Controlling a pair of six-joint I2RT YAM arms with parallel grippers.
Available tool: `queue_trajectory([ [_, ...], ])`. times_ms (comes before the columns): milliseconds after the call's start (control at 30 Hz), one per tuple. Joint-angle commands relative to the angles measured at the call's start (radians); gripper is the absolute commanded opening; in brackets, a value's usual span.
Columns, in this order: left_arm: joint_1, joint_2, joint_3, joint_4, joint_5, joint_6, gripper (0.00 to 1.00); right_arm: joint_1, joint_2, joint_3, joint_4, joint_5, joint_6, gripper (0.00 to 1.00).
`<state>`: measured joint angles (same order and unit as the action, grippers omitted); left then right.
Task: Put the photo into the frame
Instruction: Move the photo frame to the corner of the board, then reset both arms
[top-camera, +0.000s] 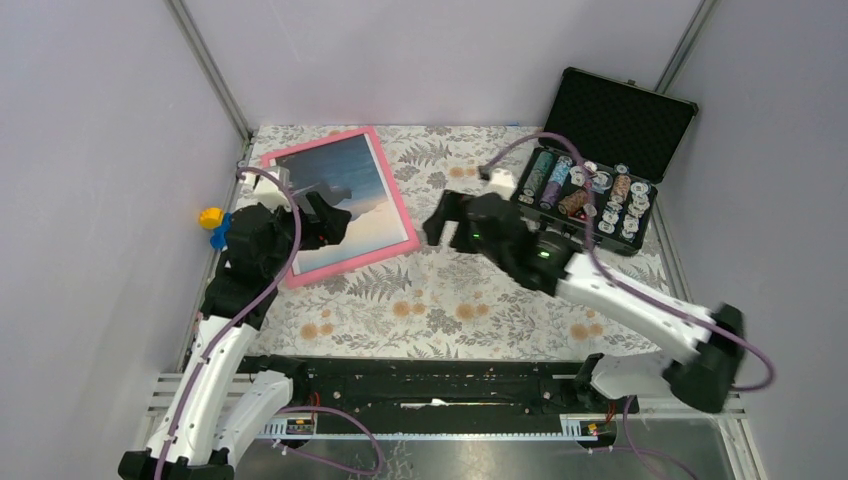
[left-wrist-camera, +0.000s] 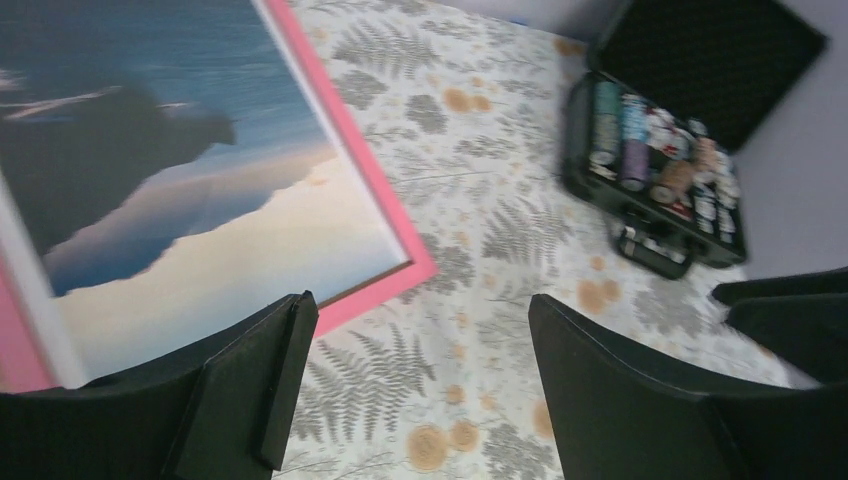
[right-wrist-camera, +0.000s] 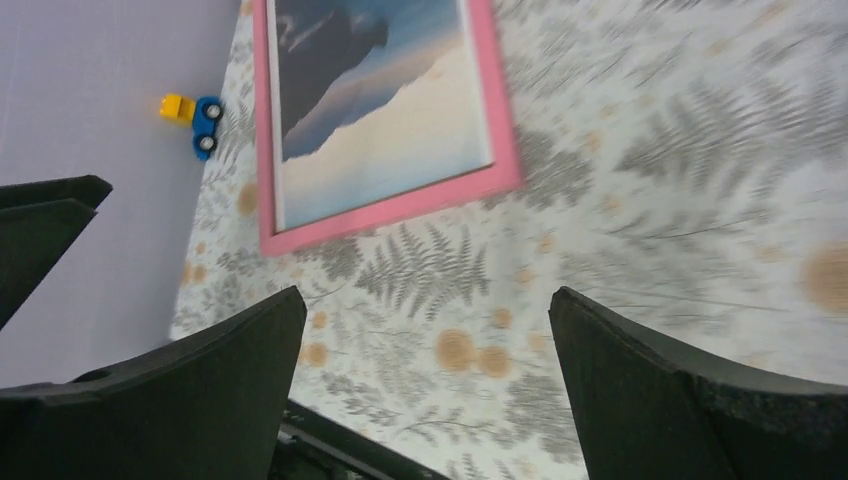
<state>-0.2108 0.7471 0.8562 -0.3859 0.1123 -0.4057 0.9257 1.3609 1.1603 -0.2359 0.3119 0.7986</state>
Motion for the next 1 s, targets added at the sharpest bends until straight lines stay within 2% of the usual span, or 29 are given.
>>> queue_trajectory([
  [0,-0.004,0.032,0.050,0.104,0.222,-0.083,0.87,0.007,-0.284,-0.033,-0.258,0.254,-0.259,1.00],
  [133,-0.004,0.074,0.132,0.137,0.348,-0.170,0.88,0.007,-0.499,-0.023,-0.345,0.303,-0.373,1.00],
  [333,-0.004,0.101,0.283,0.114,0.355,-0.209,0.90,0.007,-0.712,0.049,-0.438,0.370,-0.412,1.00],
  [567,-0.004,0.098,0.408,0.056,0.293,-0.211,0.92,0.007,-0.782,0.170,-0.526,0.414,-0.417,1.00],
  [800,-0.004,0.100,0.493,-0.018,0.218,-0.171,0.94,0.007,-0.852,0.156,-0.514,0.487,-0.395,1.00],
  [900,-0.004,0.112,0.521,-0.040,0.213,-0.161,0.93,0.007,-0.870,0.111,-0.463,0.444,-0.459,1.00],
  [967,-0.004,0.110,0.526,-0.044,0.208,-0.155,0.94,0.007,-0.846,0.108,-0.481,0.495,-0.464,1.00],
])
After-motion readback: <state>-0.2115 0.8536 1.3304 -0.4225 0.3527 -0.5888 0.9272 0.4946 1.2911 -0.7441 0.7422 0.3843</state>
